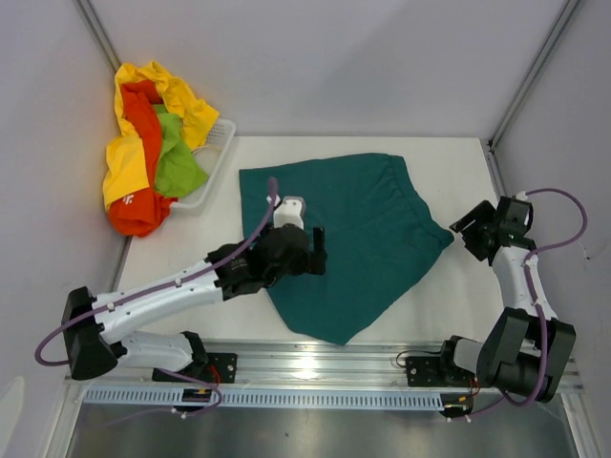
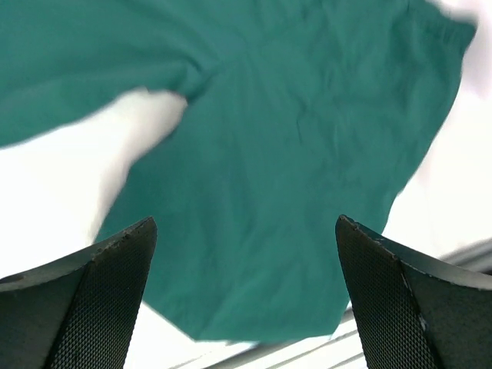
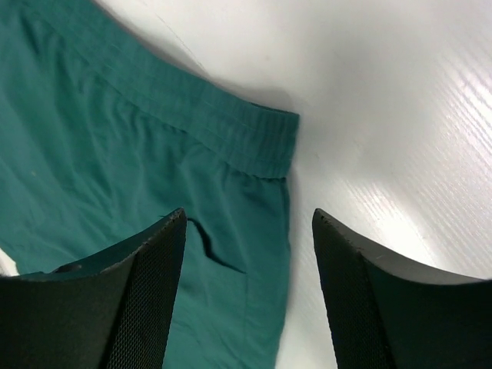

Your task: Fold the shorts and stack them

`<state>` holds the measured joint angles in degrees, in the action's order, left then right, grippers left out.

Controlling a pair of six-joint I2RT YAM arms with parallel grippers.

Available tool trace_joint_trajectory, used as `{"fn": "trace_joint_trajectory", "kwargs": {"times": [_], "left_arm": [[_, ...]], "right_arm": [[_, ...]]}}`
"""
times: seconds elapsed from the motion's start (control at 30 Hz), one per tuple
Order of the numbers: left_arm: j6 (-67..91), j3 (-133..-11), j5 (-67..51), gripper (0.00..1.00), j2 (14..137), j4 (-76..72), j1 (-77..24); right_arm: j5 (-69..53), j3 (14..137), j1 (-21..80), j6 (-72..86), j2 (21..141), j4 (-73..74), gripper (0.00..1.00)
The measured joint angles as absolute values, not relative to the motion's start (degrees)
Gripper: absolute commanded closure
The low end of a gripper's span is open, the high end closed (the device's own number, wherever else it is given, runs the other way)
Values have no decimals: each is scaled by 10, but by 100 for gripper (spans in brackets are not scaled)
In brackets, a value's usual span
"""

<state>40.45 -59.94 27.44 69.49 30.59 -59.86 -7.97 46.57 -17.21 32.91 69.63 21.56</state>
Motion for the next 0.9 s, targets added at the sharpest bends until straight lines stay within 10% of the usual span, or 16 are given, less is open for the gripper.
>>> {"fn": "trace_joint_trajectory", "kwargs": {"times": [0.63,0.9], "left_arm": [[404,-690,355,1,867,418,-807],[379,-763,357,1,947,439,-855]], "right_arm": [[-107,397,-168,380,829,67,38],[-94,399,-163,412,895,2,78]]}}
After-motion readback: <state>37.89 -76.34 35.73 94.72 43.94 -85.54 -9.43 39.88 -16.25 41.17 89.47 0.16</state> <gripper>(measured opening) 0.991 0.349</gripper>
